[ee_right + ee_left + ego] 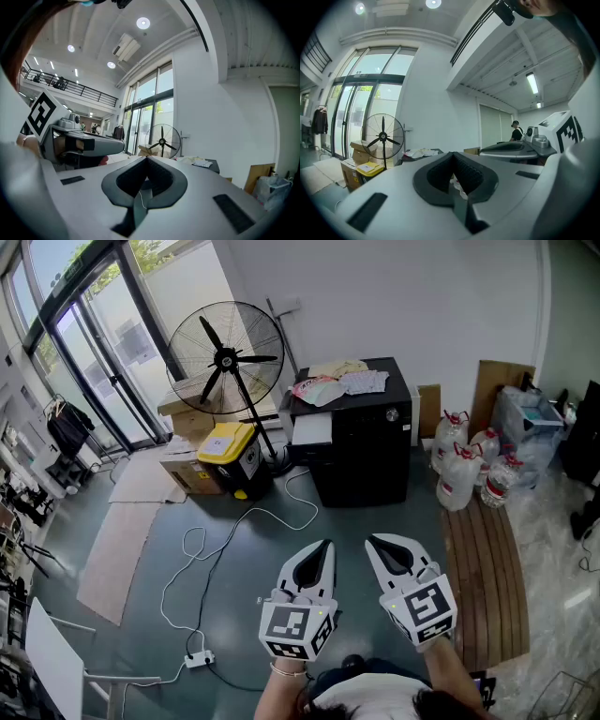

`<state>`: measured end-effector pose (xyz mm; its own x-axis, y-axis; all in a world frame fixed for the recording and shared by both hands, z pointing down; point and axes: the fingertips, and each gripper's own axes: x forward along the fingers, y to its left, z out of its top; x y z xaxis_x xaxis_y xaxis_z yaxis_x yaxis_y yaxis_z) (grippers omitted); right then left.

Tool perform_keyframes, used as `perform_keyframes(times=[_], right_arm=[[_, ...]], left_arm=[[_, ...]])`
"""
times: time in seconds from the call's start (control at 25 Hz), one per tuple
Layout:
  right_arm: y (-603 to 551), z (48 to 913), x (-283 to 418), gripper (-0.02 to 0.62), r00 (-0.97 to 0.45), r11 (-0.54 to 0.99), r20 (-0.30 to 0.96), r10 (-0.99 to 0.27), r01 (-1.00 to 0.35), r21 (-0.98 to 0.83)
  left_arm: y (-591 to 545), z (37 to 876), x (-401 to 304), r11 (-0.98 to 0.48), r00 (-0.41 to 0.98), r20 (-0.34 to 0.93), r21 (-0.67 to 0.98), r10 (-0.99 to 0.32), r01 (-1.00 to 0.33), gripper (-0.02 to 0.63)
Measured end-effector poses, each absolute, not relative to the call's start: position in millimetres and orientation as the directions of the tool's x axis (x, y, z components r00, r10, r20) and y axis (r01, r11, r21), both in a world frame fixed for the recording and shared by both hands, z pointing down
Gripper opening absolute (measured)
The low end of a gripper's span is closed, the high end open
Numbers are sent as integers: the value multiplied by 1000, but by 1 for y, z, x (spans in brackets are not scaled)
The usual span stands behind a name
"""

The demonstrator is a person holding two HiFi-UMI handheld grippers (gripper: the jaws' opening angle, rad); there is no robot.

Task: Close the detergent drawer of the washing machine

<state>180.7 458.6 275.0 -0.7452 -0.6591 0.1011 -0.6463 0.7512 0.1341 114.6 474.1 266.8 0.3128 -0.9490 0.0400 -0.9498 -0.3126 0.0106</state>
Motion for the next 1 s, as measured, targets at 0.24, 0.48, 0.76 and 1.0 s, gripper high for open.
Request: perform_keyframes(times=[0.24, 0.48, 0.76, 1.0], right_arm=[[452, 280, 179, 25, -739, 745, 98, -666, -658, 109], [440, 285, 179, 25, -749, 755, 103, -655, -647, 104], [422, 287, 173, 25, -771, 776, 91, -631, -622, 110], [405, 292, 164, 25, -781, 788, 102, -616, -606, 113]], left_arm=[[469, 274, 113, -311, 312, 46, 24, -949, -950, 15], [458, 278, 113, -300, 301, 52, 37, -952, -953, 15], [441, 282, 116, -288, 289, 56, 35, -956, -957, 15], [423, 284, 105, -274, 277, 60, 42, -959, -961, 15]])
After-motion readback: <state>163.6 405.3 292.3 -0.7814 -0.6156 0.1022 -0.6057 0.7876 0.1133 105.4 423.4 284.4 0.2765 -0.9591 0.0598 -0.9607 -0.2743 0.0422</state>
